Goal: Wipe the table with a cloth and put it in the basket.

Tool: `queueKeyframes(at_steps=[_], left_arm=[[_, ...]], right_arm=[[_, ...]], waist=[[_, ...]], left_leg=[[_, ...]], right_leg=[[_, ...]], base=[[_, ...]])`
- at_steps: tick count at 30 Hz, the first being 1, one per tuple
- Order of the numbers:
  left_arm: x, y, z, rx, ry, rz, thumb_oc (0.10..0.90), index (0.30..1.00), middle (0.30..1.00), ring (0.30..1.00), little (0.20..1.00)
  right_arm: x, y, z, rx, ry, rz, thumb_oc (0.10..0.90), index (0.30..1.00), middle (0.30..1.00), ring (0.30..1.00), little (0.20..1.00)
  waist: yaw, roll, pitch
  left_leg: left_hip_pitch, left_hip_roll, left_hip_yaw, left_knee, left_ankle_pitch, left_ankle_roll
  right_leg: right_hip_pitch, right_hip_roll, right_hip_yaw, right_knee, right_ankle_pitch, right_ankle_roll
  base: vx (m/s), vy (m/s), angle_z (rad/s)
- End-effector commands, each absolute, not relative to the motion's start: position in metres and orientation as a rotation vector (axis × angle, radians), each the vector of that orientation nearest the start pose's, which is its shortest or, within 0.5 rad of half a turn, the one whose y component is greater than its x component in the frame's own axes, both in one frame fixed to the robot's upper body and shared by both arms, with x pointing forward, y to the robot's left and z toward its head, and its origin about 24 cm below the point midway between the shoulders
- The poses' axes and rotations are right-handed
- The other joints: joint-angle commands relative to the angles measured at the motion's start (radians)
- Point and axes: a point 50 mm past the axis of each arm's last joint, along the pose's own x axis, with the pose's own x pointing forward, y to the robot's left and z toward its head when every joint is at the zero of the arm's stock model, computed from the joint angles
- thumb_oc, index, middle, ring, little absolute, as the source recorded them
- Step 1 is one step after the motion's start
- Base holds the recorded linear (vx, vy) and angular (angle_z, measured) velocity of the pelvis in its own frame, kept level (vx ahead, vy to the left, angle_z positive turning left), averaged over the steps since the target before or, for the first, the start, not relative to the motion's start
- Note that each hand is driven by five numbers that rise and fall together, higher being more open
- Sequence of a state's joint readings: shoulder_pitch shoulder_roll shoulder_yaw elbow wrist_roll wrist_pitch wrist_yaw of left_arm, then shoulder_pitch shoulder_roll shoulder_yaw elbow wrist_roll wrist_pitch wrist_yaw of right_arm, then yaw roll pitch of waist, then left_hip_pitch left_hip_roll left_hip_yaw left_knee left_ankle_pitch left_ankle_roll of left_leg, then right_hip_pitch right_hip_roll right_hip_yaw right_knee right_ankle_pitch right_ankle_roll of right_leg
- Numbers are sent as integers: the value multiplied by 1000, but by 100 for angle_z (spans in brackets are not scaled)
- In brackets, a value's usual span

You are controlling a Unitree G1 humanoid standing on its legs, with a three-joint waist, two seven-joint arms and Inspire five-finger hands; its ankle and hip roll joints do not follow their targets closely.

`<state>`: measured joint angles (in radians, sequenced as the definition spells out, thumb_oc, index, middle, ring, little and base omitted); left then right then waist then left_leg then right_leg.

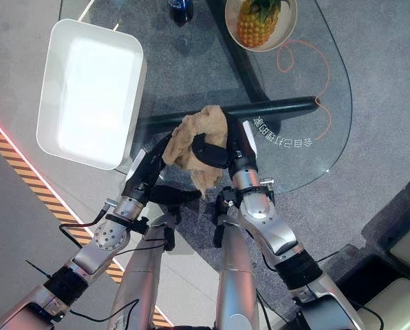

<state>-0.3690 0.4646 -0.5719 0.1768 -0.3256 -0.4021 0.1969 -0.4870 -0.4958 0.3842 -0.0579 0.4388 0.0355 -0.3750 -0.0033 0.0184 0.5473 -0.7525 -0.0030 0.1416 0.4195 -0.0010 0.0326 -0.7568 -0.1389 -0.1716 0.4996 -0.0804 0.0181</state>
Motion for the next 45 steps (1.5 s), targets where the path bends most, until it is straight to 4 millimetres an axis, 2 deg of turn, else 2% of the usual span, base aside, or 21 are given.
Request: queueKeyframes(at_steps=[1, 6, 7, 8, 9, 13, 23, 31, 35, 41, 45], left_arm=[[264, 88, 114, -103, -417, -549, 800, 900, 900, 900, 900], [261, 80, 108, -317, -305, -645, 800, 900, 900, 900, 900], [258, 78, 104, -347, -282, -663, 800, 900, 900, 900, 900], [260, 78, 108, -350, -293, -671, 800, 900, 900, 900, 900], [257, 77, 104, -365, -274, -677, 800, 900, 900, 900, 900], [254, 67, 108, -432, -242, -758, 800, 900, 900, 900, 900], [258, 71, 115, -433, -252, -682, 800, 900, 900, 900, 900], [260, 76, 117, -533, -239, -624, 800, 900, 900, 900, 900], [261, 79, 119, -602, -241, -608, 800, 900, 900, 900, 900], [259, 82, 125, -735, -240, -628, 800, 900, 900, 900, 900], [258, 79, 128, -739, -248, -649, 800, 900, 900, 900, 900]], right_arm=[[277, -110, 251, 68, -771, 242, 100, 300, 300, 300, 200], [277, -105, 251, 50, -768, 259, 100, 300, 300, 300, 200], [278, -104, 247, 50, -750, 258, 100, 300, 300, 300, 200], [277, -104, 251, 48, -764, 261, 100, 300, 300, 300, 200], [278, -104, 246, 49, -748, 260, 100, 300, 300, 300, 200], [280, -100, 244, 39, -729, 281, 100, 300, 300, 300, 200], [279, -83, 235, 24, -659, 407, 100, 300, 300, 300, 200], [275, -69, 217, -38, -591, 484, 100, 300, 300, 300, 200], [276, -69, 208, -75, -562, 476, 100, 300, 300, 300, 200], [277, -79, 197, -70, -539, 433, 100, 300, 300, 300, 200], [276, -80, 196, -62, -543, 441, 100, 300, 300, 300, 200]], waist=[[17, 10, -27], [18, 17, -27], [20, 19, -27], [19, 17, -27], [20, 19, -27], [20, 21, -27], [26, 21, -27], [33, 19, -27], [33, 17, -27], [29, 10, -27], [26, 7, -27]], left_leg=[[69, -36, 33, -14, -89, 40], [68, -38, 35, -21, -88, 44], [96, -39, 28, -13, -120, 39], [69, -38, 36, -21, -89, 45], [96, -38, 28, -13, -120, 40], [94, -43, 25, -14, -122, 43], [87, -48, 18, -18, -112, 44], [85, -49, 16, -22, -107, 43], [85, -51, 15, -23, -105, 42], [81, -48, 17, -26, -103, 41], [74, -48, 16, -22, -104, 40]], right_leg=[[19, 56, -7, -39, 50, 23], [15, 54, -8, -45, 54, 25], [40, 54, -2, -31, 23, 35], [16, 52, -8, -45, 53, 25], [40, 53, -2, -31, 24, 35], [42, 54, 0, -37, 24, 34], [40, 57, 1, -44, 25, 29], [38, 54, -9, -38, 19, 25], [38, 54, -12, -39, 20, 25], [37, 56, -14, -45, 22, 26], [33, 55, -14, -46, 23, 26]], base=[[0, 0, 0], [15, 4, 0], [0, 0, 0], [74, 15, 0], [0, 0, 0], [26, 11, 4], [0, 1, 0], [0, 0, 0], [0, 0, 0], [-2, -11, 0], [-2, -8, 0]])
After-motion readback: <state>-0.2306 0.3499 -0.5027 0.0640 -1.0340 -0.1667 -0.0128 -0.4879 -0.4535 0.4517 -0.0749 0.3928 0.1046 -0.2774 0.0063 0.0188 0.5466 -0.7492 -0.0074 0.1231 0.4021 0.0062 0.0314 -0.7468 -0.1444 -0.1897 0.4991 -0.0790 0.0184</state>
